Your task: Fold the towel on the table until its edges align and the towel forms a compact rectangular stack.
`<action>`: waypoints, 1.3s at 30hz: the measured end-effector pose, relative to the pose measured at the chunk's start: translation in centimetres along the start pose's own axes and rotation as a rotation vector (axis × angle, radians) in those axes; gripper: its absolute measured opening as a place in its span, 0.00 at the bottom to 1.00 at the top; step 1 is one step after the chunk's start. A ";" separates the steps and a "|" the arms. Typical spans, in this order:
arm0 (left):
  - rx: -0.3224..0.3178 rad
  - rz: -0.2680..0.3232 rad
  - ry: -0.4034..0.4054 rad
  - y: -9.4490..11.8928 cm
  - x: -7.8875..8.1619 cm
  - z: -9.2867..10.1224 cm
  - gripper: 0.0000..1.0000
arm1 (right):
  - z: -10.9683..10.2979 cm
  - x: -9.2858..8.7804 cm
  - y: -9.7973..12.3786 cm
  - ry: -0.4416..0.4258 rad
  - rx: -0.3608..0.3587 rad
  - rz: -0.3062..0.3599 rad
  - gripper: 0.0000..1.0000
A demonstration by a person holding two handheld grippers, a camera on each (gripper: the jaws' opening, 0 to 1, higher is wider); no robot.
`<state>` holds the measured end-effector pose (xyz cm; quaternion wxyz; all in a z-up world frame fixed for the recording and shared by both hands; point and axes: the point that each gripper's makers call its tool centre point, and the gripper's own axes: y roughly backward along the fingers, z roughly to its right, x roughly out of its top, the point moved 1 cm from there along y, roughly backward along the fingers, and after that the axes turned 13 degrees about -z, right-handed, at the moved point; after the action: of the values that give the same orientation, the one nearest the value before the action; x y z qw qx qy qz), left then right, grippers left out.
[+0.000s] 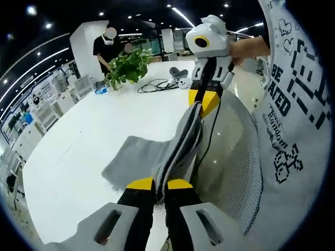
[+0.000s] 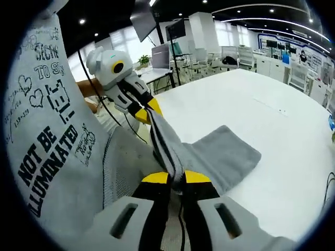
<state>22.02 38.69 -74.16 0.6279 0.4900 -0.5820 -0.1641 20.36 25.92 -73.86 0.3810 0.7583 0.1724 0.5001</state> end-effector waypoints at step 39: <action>-0.120 0.002 0.124 -9.9 0.2 -10.4 0.07 | 13.9 3.3 -4.9 -0.399 0.052 0.040 0.07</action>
<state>34.97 38.32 -80.40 0.6911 0.4602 -0.5316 -0.1673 34.81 25.59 -78.34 0.3779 0.8553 0.0914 0.3425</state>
